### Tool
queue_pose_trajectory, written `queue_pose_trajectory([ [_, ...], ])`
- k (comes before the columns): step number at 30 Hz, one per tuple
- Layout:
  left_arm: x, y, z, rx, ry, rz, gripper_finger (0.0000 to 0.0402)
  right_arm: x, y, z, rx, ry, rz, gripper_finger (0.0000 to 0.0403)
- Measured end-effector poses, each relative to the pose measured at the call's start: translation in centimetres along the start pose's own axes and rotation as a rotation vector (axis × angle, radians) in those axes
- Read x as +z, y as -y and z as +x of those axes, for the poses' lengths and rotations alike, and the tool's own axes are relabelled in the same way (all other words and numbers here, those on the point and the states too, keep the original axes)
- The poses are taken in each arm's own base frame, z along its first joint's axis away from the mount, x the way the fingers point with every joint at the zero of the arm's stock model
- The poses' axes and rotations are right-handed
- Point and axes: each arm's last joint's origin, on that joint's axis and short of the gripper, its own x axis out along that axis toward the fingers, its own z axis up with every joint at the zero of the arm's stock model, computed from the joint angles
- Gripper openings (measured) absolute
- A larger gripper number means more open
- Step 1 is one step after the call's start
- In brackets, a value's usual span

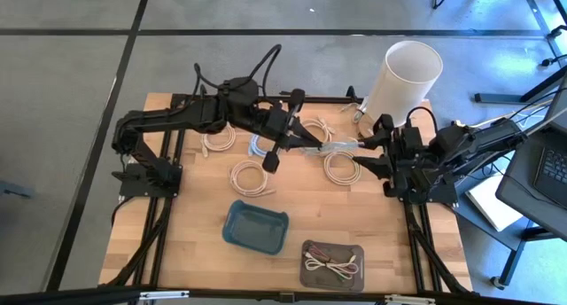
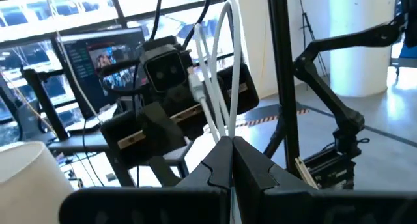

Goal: Pick & Place USB Port
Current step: Put the blue charger cable into the black bin

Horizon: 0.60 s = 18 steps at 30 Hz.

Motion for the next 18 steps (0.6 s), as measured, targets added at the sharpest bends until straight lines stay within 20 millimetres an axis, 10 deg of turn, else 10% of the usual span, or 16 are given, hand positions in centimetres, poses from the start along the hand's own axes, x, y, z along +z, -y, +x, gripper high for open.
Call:
queue_pose_trajectory([
  [18,-0.6,-0.5,0.5,-0.031,0.014,-0.015,0.0001,0.2,0.8,6.8,0.005,-0.131,-0.062,0.0173],
])
